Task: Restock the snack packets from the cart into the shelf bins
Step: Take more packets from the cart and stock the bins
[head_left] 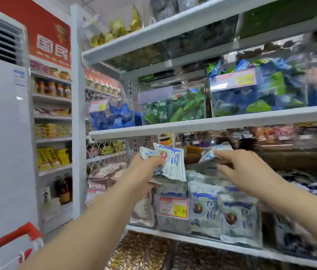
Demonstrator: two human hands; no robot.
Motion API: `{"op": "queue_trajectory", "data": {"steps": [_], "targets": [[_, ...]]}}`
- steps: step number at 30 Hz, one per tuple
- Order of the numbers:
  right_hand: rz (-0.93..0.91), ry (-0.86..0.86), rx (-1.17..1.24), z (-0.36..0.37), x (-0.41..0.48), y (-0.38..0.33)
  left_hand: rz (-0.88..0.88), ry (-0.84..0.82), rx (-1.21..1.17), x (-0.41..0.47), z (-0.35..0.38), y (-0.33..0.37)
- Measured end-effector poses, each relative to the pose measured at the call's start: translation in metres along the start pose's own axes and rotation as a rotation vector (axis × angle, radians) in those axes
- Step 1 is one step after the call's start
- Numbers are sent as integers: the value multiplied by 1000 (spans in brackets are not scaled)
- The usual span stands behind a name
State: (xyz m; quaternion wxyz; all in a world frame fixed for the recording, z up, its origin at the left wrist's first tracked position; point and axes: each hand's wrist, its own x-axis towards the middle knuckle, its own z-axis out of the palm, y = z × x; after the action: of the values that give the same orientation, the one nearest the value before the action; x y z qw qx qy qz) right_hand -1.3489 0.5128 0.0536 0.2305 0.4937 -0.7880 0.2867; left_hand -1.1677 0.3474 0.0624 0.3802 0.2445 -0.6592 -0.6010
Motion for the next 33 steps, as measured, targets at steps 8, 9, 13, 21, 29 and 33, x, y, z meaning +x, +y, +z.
{"op": "queue_trajectory", "data": {"steps": [8,9,13,21,29,33], "targets": [[116,-424,-242,12,95,59,-75,-30,173,153,57,-25],[121,-477,-272,17,101,64,-93,-56,177,158,66,-24],[146,-650,-385,32,109,73,-128,-109,219,164,97,-19],[122,-599,-662,17,85,53,-160,-300,366,179,134,-30],[-105,-448,-653,20,111,46,139,-396,914,191,127,-28],[-90,-692,-450,56,136,55,184,-348,1021,203,121,-30]]}}
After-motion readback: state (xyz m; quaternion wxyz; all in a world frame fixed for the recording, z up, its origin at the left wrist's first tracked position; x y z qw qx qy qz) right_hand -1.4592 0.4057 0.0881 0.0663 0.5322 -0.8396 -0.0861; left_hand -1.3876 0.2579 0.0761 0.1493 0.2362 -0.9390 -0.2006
